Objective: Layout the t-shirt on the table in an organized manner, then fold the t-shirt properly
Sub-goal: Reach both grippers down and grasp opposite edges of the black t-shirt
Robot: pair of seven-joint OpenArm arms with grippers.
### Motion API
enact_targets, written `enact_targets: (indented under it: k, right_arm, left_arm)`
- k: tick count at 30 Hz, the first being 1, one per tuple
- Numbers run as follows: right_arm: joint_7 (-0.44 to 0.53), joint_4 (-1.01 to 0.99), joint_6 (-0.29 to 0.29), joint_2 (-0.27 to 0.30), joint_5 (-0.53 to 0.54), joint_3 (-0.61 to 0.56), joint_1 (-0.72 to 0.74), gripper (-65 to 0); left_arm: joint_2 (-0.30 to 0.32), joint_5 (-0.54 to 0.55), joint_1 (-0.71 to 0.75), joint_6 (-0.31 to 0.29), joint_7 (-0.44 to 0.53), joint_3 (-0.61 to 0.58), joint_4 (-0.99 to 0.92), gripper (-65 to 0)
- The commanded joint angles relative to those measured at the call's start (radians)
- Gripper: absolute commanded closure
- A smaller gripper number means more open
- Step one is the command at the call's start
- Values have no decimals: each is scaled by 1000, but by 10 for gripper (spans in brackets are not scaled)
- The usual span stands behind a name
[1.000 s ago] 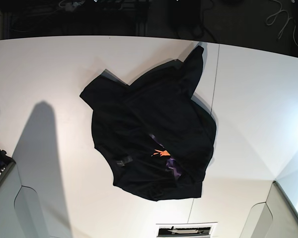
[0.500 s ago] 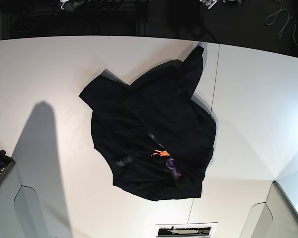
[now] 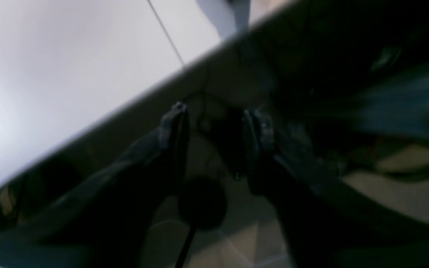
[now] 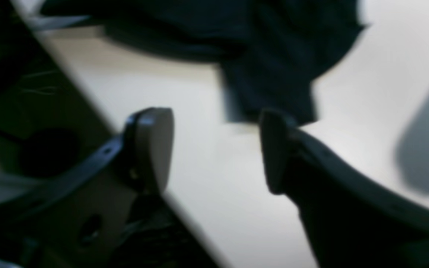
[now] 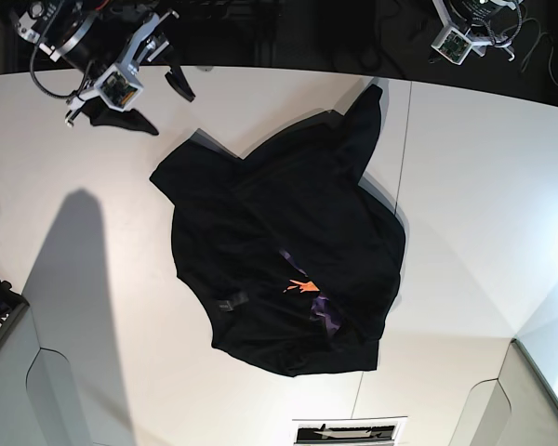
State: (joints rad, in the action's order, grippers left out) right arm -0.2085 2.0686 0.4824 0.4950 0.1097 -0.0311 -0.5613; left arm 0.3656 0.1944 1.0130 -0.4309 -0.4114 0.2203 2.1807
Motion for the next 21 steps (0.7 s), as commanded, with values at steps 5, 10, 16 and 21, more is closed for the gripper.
enact_targets:
  k: [5, 10, 16, 21]
  right_arm:
    - [-14, -106, -40, -38, 55, 6, 171, -401]
    - [-23, -254, -103, -138, 65, 6, 309, -401]
    - [-32, -349, -107, -276, 76, 6, 411, -401]
    - [-32, -451, -121, -366, 25, 6, 506, -401]
  left_arm:
    - [4, 77, -85, 0, 22, 4, 19, -401]
    - [10, 127, -204, 0, 14, 2, -2, -401]
    - [18, 191, -385, 0, 14, -23, -116, -401]
    - [20, 213, -519, 0, 15, -65, -240, -401]
